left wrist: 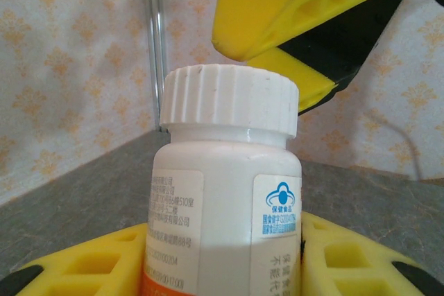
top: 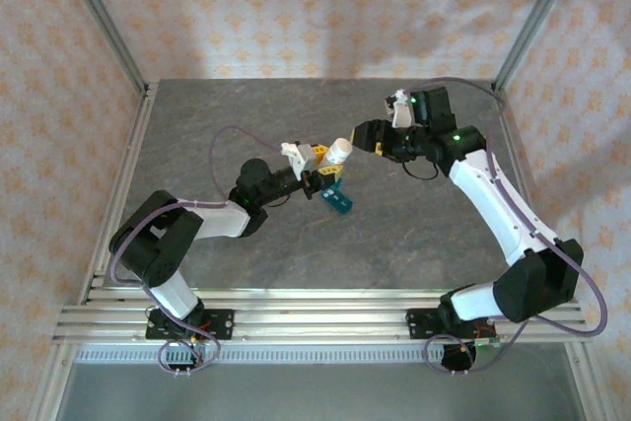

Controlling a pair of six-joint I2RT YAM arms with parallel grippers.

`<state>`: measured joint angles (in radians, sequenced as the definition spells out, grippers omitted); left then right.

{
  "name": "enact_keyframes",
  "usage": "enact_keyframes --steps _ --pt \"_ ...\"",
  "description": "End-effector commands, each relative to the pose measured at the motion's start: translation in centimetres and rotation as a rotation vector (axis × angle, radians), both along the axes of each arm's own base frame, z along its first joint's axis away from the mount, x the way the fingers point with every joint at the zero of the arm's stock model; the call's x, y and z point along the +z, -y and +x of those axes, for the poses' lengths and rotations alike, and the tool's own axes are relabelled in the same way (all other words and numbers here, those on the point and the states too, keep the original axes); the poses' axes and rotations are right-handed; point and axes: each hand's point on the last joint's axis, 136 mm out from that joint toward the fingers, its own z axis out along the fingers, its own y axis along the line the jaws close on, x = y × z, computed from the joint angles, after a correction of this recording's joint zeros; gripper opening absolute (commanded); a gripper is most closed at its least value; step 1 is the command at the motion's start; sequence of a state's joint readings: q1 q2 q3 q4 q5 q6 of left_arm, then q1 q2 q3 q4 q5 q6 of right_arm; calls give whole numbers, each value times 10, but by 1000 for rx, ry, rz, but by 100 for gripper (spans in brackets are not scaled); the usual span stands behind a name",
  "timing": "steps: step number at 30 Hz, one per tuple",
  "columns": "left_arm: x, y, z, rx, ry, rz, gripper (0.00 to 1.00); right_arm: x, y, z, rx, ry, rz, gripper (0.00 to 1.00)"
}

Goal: Sort the pills into containers

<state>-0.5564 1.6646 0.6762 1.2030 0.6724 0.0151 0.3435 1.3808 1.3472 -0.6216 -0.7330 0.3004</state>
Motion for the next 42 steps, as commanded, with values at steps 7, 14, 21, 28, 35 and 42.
enact_keyframes --steps 7,14,21,28,35,42 --pt "15 0 -5 -3 45 -42 0 25 -10 -9 56 98 -49 70" --pt "14 0 -5 -6 41 -42 0 35 -20 -11 87 127 -69 74" --pt "16 1 -5 -8 43 -44 0 28 -25 -9 108 134 -174 72" --pt "17 1 -5 -9 42 -47 0 25 -29 -8 122 128 -198 71" --pt "17 2 -5 -12 39 -48 0 18 -31 -7 133 110 -210 68" --pt "16 2 -4 -12 37 -46 0 15 -36 -8 148 104 -206 66"
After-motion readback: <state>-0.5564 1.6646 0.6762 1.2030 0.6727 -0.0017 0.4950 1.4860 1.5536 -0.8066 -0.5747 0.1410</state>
